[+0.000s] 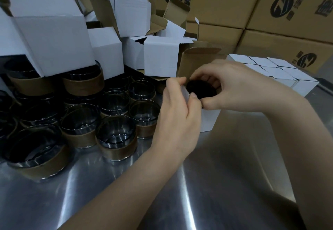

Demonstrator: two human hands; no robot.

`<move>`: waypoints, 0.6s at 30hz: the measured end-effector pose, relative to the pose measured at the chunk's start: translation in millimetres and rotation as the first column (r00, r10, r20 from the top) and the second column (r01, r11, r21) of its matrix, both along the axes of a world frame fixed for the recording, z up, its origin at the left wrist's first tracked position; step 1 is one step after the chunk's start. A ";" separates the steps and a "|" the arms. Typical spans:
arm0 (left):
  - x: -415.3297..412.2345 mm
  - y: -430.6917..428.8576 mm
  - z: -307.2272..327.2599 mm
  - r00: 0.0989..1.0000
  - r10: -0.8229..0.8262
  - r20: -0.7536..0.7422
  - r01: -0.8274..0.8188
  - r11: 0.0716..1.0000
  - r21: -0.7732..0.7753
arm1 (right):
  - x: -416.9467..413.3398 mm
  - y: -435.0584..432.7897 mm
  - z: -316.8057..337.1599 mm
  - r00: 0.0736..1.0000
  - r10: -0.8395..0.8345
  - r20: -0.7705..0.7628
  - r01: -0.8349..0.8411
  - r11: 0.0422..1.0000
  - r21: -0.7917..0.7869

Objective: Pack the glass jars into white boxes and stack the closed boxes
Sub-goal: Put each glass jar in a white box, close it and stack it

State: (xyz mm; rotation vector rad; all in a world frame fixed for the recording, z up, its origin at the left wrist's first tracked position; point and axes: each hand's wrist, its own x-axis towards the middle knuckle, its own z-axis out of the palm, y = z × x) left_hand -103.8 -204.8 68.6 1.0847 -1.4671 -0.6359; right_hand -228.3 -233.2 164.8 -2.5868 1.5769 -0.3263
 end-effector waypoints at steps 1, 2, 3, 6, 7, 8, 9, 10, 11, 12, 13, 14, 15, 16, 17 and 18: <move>0.1 0.0 -0.2 1.000 -0.003 0.001 0.003 1.000 -0.003 | 0.7 -1.1 0.6 1.000 -0.003 0.011 0.003 1.000 0.006; 0.1 0.0 -0.3 1.000 -0.005 0.002 0.005 1.000 -0.003 | 1.0 -2.1 1.1 1.000 -0.007 0.025 0.006 1.000 0.015; 0.1 0.1 -0.4 1.000 -0.006 0.005 0.006 1.000 -0.003 | 1.2 -3.2 1.2 0.999 -0.011 0.033 0.010 1.000 0.024; 0.0 0.3 -0.7 1.000 -0.008 0.011 0.008 1.000 -0.013 | 3.0 -6.4 1.1 1.000 -0.022 -0.013 0.023 0.999 0.041; 0.0 0.4 -0.7 1.000 -0.008 0.013 0.008 1.000 -0.013 | 4.1 -7.8 1.6 0.999 -0.022 -0.032 0.024 0.999 0.047; 0.0 0.5 -0.6 1.000 -0.006 0.016 0.006 1.000 -0.012 | 5.4 -9.2 2.8 0.999 -0.021 -0.047 0.024 0.998 0.058; 0.0 0.3 -0.6 1.000 -0.004 0.018 0.004 1.000 -0.012 | 6.8 -10.7 4.2 0.998 -0.020 -0.064 0.024 0.997 0.070; 0.0 0.3 -0.6 1.000 -0.002 0.019 0.002 1.000 -0.012 | 8.3 -12.1 5.9 0.996 -0.017 -0.087 0.024 0.996 0.084; -0.1 0.1 -0.5 1.000 0.000 0.019 0.001 1.000 -0.011 | 9.8 -13.6 7.5 0.994 -0.015 -0.112 0.026 0.995 0.099; 0.0 0.0 -0.4 1.000 0.000 0.020 0.000 1.000 -0.010 | 11.4 -14.7 9.0 0.991 -0.014 -0.131 0.029 0.993 0.116; 0.2 0.0 -0.3 1.000 0.000 0.022 0.000 1.000 -0.008 | 13.1 -15.7 10.1 0.989 -0.014 -0.147 0.033 0.991 0.130; 0.4 0.0 -0.1 1.000 -0.001 0.024 0.001 1.000 -0.005 | 14.7 -16.6 10.8 0.987 -0.014 -0.162 0.037 0.990 0.138; 0.4 0.1 0.0 1.000 -0.002 0.025 0.002 1.000 -0.004 | 15.9 -17.5 11.3 0.984 -0.016 -0.177 0.041 0.989 0.139; 0.5 0.2 0.2 1.000 -0.004 0.026 0.004 1.000 -0.004 | 16.9 -18.2 11.3 0.982 -0.019 -0.187 0.045 0.990 0.134; 0.6 0.1 0.5 1.000 -0.006 0.026 0.006 1.000 -0.004 | 17.7 -18.8 11.0 0.981 -0.024 -0.191 0.049 0.991 0.127; 0.7 0.2 0.7 1.000 -0.009 0.026 0.009 1.000 -0.002 | 18.1 -19.3 10.4 0.981 -0.030 -0.189 0.053 0.991 0.120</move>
